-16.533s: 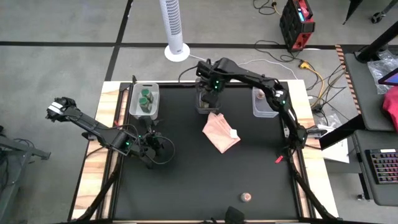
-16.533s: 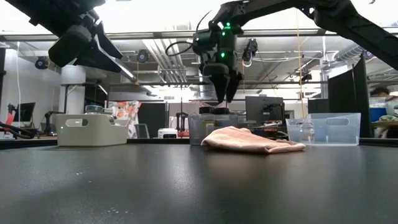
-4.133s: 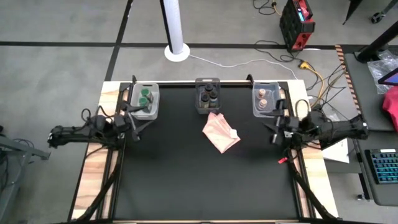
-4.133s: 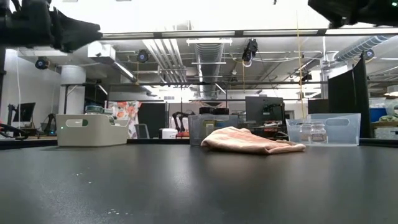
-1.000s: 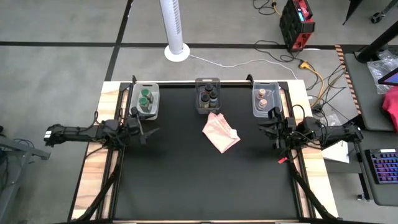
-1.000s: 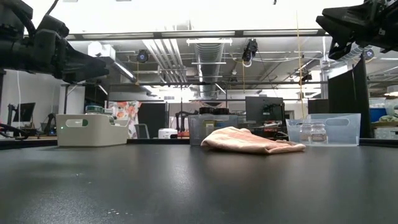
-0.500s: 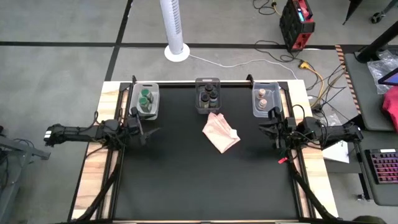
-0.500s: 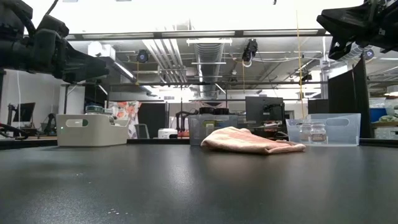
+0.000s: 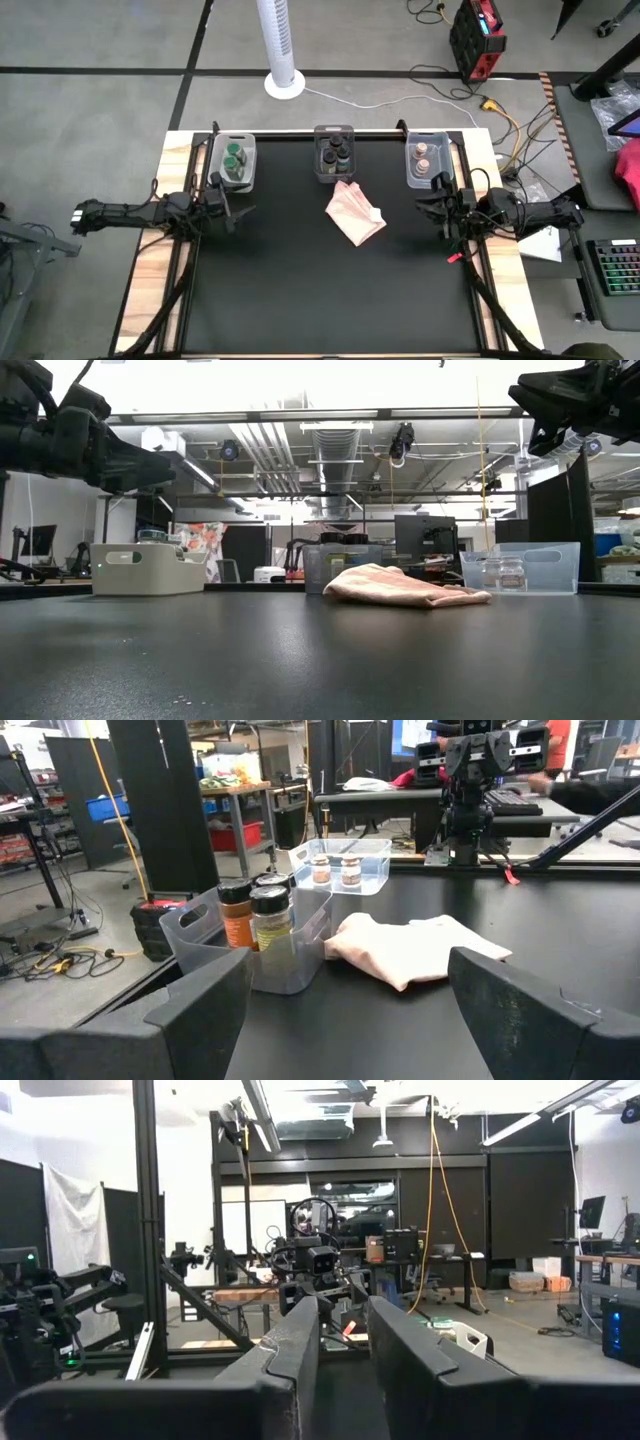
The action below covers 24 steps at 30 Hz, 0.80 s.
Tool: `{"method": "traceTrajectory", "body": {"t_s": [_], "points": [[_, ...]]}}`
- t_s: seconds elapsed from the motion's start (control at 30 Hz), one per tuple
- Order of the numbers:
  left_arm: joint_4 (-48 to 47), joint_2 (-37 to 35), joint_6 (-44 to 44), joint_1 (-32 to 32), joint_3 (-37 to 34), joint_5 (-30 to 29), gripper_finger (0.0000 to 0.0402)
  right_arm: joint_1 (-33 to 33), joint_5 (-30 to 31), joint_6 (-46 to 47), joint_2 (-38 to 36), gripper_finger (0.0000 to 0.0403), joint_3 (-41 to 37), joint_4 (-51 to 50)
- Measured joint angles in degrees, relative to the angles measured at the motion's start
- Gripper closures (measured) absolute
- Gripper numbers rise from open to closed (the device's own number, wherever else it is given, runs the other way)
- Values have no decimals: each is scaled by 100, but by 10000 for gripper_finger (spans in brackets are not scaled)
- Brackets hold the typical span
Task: Sort spices by type
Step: Return to Home Position
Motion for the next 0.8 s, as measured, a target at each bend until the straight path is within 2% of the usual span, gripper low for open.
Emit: {"method": "traceTrajectory", "body": {"t_s": [0.43, 0.8], "points": [[-2, 0, 0, 2, 0, 1, 82, -1, 0, 0, -1, 305, 0, -1], [-2, 0, 0, 2, 0, 0, 82, 0, 0, 0, -2, 334, 0, 0]]}}
